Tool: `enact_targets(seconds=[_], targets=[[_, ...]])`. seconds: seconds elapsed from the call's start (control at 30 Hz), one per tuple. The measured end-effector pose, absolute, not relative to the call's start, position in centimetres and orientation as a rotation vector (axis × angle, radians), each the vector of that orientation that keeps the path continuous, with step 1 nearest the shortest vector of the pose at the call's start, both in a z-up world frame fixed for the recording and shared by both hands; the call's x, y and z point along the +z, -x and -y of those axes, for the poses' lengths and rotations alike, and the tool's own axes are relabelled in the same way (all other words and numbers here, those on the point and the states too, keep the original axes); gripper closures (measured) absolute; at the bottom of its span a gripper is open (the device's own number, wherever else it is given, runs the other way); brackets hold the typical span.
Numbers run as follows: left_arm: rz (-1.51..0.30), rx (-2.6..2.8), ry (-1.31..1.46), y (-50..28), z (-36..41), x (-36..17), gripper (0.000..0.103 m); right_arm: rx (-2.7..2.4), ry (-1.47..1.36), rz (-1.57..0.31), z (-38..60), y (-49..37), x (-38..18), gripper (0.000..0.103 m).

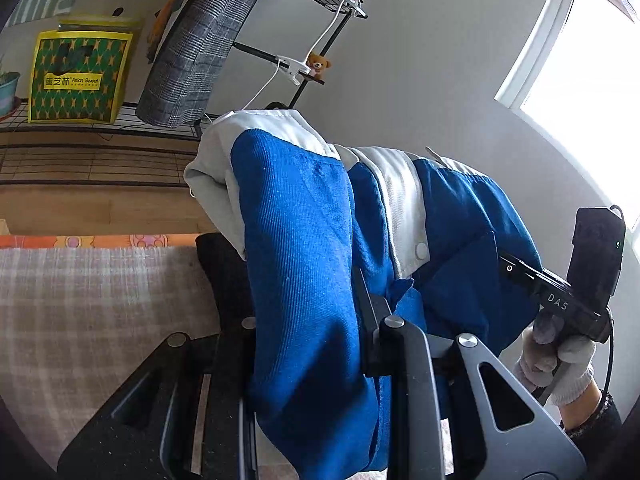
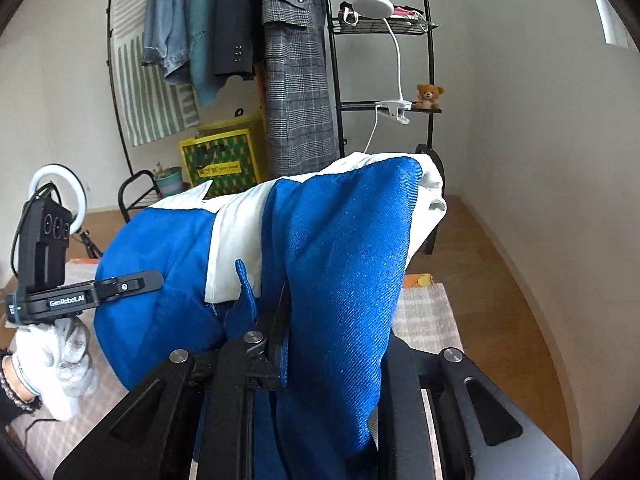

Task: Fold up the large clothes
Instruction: 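Carry the folded jacket with both grippers toward the bed end by the rack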

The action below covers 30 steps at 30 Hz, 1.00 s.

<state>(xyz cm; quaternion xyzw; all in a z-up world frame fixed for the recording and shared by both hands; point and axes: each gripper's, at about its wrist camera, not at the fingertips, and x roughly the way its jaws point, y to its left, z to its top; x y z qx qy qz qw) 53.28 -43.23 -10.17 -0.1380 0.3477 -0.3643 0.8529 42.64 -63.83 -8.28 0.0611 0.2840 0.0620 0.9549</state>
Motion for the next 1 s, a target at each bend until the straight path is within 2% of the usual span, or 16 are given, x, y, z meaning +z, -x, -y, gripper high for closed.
enact_targets(seconds=[0.67, 0.73, 0.8, 0.87, 0.9, 1.0], targets=[[-0.777, -0.689, 0.235, -58.2, 43.7, -16.0, 0.079, 0.131, -0.150, -0.636, 65.6, -49.2, -14.9, 0.086], [-0.799, -0.676, 0.249, -58.6, 43.5, -16.5, 0.076, 0.105, -0.148, -0.655, 66.1, -49.8, -15.5, 0.082], [-0.834, -0.639, 0.264, -59.3, 43.3, -17.1, 0.063, 0.073, -0.155, -0.692, 66.4, -50.4, -16.2, 0.075], [-0.864, -0.611, 0.296, -59.9, 42.9, -17.7, 0.057, 0.000, -0.140, -0.734, 66.7, -51.1, -16.9, 0.059], [-0.875, -0.598, 0.311, -60.0, 42.7, -17.9, 0.050, -0.036, -0.122, -0.756, 66.6, -51.5, -17.3, 0.058], [-0.875, -0.572, 0.351, -60.0, 41.8, -18.2, 0.045, -0.096, -0.106, -0.794, 66.3, -52.1, -18.3, 0.053]])
